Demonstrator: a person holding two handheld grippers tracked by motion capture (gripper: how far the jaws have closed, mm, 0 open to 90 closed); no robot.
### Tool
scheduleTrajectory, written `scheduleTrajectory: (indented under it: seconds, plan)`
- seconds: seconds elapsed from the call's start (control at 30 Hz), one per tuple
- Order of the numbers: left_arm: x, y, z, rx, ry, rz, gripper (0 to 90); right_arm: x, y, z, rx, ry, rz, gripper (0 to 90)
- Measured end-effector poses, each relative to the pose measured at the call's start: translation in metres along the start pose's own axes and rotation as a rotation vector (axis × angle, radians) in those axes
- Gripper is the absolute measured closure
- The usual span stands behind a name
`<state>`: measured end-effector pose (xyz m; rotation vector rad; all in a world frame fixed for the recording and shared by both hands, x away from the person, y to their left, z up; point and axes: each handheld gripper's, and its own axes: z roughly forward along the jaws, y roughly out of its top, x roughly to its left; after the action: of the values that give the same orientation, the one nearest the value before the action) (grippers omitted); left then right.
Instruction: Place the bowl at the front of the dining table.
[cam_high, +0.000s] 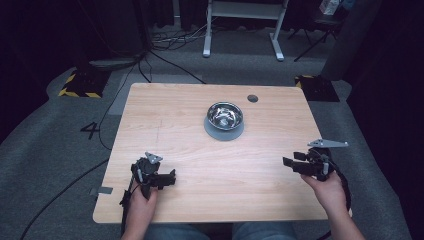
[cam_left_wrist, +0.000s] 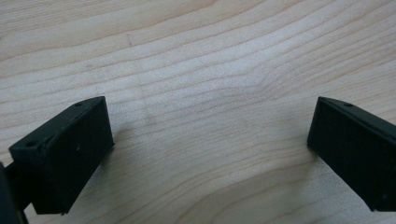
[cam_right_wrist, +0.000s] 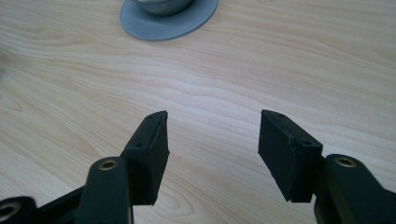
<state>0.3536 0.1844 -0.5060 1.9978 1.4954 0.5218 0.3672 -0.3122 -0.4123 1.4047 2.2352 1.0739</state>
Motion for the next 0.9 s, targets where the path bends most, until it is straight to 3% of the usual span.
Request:
scheduleTrajectory:
  seconds: [0.2, 0.3, 0.5, 0.67, 0.77, 0.9]
  plan:
    - [0.000, 0.000, 0.000, 0.000, 0.001, 0.001, 0.2, -0.002, -0.014, 0.008, 0.032, -0.030, -0.029, 40.5]
    - [0.000, 0.000, 0.000, 0.000, 0.001, 0.001, 0.2, -0.004, -0.025, 0.015, 0.076, -0.058, -0.037, 40.5]
    - [0.000, 0.000, 0.000, 0.000, 0.000, 0.000, 0.2, -0.010, -0.039, 0.030, 0.128, -0.061, -0.027, 39.7]
    - [0.000, 0.000, 0.000, 0.000, 0.000, 0.000, 0.3, -0.012, -0.046, 0.037, 0.132, -0.064, -0.033, 38.8]
    - [0.000, 0.000, 0.000, 0.000, 0.000, 0.000, 0.2, -0.011, -0.051, 0.044, 0.136, -0.079, -0.061, 38.2]
    - [0.000, 0.000, 0.000, 0.000, 0.001, 0.001, 0.2, -0.009, -0.058, 0.049, 0.089, -0.069, -0.083, 37.9]
